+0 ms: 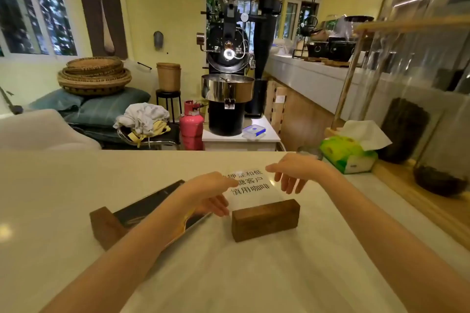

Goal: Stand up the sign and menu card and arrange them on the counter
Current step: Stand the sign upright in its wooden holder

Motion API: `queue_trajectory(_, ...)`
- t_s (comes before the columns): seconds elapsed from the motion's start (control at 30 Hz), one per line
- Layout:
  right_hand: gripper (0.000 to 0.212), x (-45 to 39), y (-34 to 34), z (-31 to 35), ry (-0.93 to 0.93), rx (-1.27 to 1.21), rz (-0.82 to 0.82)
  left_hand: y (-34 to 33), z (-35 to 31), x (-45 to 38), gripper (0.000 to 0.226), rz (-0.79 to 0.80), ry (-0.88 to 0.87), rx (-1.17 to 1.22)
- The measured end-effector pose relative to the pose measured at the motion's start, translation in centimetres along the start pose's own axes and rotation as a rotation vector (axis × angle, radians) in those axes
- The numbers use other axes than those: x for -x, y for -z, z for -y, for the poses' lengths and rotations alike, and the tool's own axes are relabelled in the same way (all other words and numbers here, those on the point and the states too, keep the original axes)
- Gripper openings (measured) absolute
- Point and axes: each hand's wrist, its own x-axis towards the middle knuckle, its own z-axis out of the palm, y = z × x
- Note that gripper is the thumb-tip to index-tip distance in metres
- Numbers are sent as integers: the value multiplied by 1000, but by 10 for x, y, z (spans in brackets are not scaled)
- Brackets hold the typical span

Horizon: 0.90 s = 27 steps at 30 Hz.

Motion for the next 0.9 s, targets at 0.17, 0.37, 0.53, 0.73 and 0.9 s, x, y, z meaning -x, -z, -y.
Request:
queue_trajectory(0.17,43,-3,-13,-15,-81,-6,35,-7,10,-1,57,-14,71,13)
queue_trajectory(0.37,35,-9,-25,-23,-98,-23,13,-19,24,-3,31,-66,-20,53)
queue_trajectory(0.53,52,-6,-32,-26,-95,-64,22,-26,24,0,34,-139,-63,1)
queue_trajectory(0.73,54,-5,-36,-30,-92,-150,-35,-27,26,0,36,-170,-79,23)
queue_trajectory(0.9,38,-3,-42,-33,-41,-226,-112,-24,28,-2,42,-209,-100,48)
